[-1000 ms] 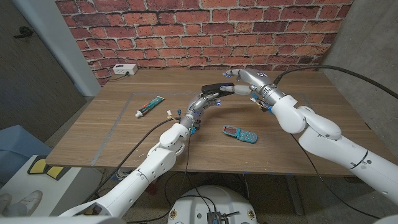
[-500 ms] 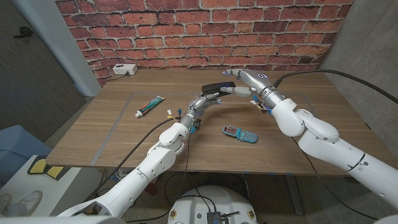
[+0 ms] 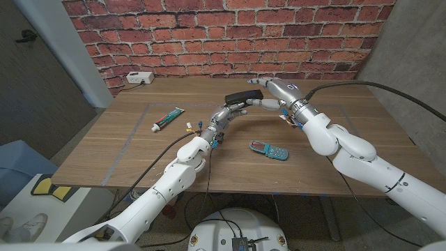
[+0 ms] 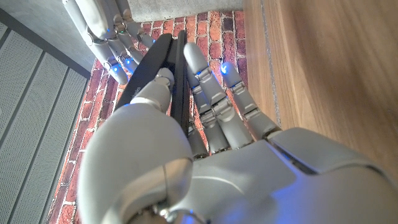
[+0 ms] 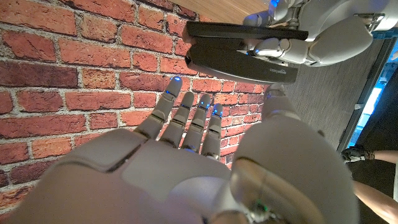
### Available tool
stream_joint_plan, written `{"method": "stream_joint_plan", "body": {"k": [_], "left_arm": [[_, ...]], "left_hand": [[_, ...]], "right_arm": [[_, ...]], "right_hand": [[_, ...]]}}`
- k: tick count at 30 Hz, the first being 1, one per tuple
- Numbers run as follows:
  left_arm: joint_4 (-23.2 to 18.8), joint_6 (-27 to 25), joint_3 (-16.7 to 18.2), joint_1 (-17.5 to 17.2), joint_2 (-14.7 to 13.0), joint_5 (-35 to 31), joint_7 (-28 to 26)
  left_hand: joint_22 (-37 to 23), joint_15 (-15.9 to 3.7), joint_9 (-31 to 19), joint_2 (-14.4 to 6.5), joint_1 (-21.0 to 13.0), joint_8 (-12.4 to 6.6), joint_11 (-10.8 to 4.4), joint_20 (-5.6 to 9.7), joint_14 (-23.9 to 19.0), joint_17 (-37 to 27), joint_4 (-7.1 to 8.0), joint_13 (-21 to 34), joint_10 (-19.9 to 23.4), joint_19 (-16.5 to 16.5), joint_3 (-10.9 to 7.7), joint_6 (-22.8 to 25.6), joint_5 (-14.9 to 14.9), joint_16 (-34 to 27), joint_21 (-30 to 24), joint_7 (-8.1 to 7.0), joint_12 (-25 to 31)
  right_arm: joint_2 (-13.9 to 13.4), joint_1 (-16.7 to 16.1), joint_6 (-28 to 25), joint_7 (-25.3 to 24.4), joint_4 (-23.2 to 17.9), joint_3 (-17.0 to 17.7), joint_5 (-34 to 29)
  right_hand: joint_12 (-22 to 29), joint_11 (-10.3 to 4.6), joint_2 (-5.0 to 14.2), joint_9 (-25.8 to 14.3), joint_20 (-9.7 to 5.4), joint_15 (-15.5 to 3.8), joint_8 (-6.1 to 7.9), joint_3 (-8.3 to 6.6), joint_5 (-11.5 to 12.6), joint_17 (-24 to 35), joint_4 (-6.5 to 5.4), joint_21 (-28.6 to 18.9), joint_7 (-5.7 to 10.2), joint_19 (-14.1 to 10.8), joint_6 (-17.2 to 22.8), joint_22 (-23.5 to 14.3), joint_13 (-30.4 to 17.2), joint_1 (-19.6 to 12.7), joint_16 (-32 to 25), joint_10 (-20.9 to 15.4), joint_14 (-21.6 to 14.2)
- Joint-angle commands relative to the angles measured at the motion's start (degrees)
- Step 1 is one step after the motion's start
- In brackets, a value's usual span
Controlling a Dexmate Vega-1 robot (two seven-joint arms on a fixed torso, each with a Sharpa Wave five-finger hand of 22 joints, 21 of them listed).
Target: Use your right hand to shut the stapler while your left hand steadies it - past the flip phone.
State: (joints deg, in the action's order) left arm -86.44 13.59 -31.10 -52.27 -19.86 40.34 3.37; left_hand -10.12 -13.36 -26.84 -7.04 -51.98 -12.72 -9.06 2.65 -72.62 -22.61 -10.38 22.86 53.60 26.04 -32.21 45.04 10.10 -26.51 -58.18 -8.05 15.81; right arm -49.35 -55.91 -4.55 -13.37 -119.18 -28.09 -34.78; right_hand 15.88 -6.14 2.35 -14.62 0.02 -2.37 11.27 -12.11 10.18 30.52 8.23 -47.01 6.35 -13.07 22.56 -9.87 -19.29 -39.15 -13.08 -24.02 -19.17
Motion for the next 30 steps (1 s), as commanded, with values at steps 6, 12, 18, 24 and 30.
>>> {"method": "stream_joint_plan", "body": {"k": [6, 12, 18, 24, 30], "left_arm": [[1.64, -0.74, -0.39, 1.74, -0.08, 1.31, 3.95], [1.89, -1.32, -0.45, 2.11, -0.29, 2.47, 6.10], [1.91, -1.07, -0.18, 1.81, 0.03, 3.74, 7.40], [0.83, -0.56, -0.31, 1.39, -0.37, 2.95, 7.16], [0.23, -1.51, 0.19, 0.88, -0.07, 6.07, 9.04]], "left_hand": [[-0.18, 0.15, -0.33, -3.51, 0.72, 1.43, -2.82, 1.20, -1.24, -5.14, 3.52, 0.19, -0.52, -0.23, -1.02, -1.45, -0.12, -3.66, -0.13, 1.97, -1.51], [-0.07, 0.16, -0.33, -3.73, 2.33, 1.52, -2.88, 0.66, -2.06, -6.87, 4.92, -0.47, -0.52, -0.63, -1.12, -2.63, 0.12, -4.88, 0.34, 2.71, -2.18], [-0.10, 0.26, -0.47, -3.72, 2.97, 1.39, -2.49, 0.44, -3.30, -9.08, 5.05, -0.97, 0.12, -0.34, -1.38, -2.99, 0.12, -6.78, 0.45, 2.88, -2.38], [-0.10, 0.35, -1.09, -4.04, 4.26, 1.18, -2.25, -0.01, -2.90, -10.09, 6.23, -1.09, 0.22, -0.32, -1.63, -3.50, 0.11, -7.14, 0.62, 3.17, -2.49], [-0.08, 0.26, -1.84, -3.99, 4.82, 0.50, -1.76, -0.14, -2.79, -11.22, 6.58, -1.20, 0.87, -0.27, -2.34, -2.62, 0.15, -7.71, 0.80, 3.71, -2.35]], "right_arm": [[1.20, 0.29, 0.39, -0.84, 1.76, -0.65, -2.45], [1.32, 0.27, 0.24, -1.99, 2.09, -1.30, -4.76], [1.62, 0.27, -0.75, -3.04, 2.37, -2.34, -8.17], [1.71, 0.27, -1.71, -3.68, 2.47, -3.08, -11.01], [1.90, 0.41, -3.42, -5.41, 3.14, -4.28, -15.93]], "right_hand": [[-0.58, 0.14, 0.06, -0.03, 0.15, -7.06, 0.00, 0.27, 0.06, -0.05, 0.18, 0.89, -0.11, 0.46, -1.29, -0.01, -0.40, -0.45, 0.10, 1.23, 0.95], [-1.01, -0.27, 0.73, 0.07, -0.28, -7.37, -0.06, -0.38, 0.18, -0.38, 0.73, 1.44, 0.65, 0.75, -2.24, -0.02, -0.50, -2.03, 0.11, 1.80, 1.40], [-2.32, -0.65, 1.29, 0.33, -0.38, -8.21, -0.30, -1.26, 0.34, -1.16, 1.33, 3.12, 1.41, 2.49, -4.99, -0.05, -0.74, -5.09, 0.57, 4.09, 3.73], [-3.53, -0.73, 1.24, 0.52, -0.39, -8.15, -0.59, -1.28, 0.35, -1.68, 1.13, 4.28, 1.38, 3.33, -7.82, -0.03, -0.91, -6.14, 0.80, 6.81, 5.54], [-4.44, -1.26, 1.51, 0.88, -0.52, -8.36, -0.90, -1.64, 0.56, -2.23, 1.22, 5.98, 1.65, 4.50, -12.61, -0.04, -1.08, -8.26, 0.86, 9.81, 7.83]]}}
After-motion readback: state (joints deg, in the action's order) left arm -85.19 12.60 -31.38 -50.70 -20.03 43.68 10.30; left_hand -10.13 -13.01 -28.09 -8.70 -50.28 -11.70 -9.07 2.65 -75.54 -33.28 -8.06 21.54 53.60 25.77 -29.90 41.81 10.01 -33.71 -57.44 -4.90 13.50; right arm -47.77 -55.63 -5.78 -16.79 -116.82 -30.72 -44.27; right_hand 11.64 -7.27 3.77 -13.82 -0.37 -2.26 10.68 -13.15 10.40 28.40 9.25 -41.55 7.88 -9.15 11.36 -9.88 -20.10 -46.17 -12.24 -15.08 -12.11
